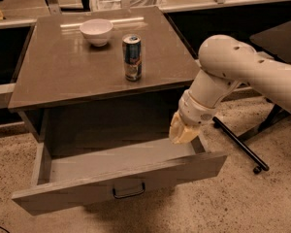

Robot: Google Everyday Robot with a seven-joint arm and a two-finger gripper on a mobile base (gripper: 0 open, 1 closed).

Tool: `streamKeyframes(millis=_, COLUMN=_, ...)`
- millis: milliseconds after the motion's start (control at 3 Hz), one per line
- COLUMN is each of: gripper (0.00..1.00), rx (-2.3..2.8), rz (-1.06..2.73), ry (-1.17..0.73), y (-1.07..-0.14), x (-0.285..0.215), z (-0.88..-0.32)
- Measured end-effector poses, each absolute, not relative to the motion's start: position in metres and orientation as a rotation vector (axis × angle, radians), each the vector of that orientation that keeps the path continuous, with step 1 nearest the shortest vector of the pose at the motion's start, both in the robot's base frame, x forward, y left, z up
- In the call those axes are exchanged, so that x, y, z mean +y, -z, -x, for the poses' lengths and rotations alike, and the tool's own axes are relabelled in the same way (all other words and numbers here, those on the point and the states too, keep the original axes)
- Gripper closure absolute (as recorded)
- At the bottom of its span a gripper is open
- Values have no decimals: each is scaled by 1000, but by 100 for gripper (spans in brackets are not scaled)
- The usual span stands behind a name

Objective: Open top drawer

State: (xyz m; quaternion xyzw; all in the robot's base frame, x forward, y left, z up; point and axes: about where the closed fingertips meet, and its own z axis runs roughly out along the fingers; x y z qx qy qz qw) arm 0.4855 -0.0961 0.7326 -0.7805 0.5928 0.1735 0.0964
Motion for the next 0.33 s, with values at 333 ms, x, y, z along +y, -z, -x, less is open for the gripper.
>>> streamKeyframes(millis=333, gripper=50, rx=1756, rz=2310, ry=-513, y=-733, x=-96, z=-486)
